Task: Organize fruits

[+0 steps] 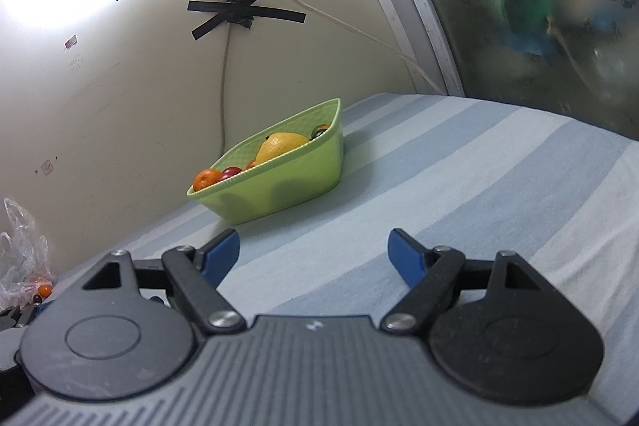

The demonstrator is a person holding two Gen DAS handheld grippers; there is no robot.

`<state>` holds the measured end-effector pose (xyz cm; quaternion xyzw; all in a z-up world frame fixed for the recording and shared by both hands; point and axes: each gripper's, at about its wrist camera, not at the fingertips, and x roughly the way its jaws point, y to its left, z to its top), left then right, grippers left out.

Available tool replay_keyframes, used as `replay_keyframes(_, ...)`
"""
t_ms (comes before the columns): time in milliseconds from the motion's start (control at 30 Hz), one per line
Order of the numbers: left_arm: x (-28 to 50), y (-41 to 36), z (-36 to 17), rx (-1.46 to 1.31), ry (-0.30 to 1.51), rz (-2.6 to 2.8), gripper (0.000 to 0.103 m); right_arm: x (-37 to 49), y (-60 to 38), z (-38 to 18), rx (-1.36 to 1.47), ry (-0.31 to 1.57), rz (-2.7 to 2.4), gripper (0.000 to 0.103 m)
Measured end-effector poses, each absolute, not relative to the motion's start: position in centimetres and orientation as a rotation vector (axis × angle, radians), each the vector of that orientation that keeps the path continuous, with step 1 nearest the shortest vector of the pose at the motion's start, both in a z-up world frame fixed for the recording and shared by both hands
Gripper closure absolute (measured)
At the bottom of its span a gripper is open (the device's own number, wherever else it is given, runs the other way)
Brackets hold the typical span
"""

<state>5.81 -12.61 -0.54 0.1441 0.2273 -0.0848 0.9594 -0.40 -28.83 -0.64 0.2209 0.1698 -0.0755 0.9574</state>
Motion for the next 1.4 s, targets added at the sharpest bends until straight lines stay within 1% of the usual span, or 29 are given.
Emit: replay_keyframes(1400,5.48,-12.91,-0.67,0.303,0.452,-0.173,0.000,-0.55,-28.91,-0.68,0.456,0.333,-0.143,0.020)
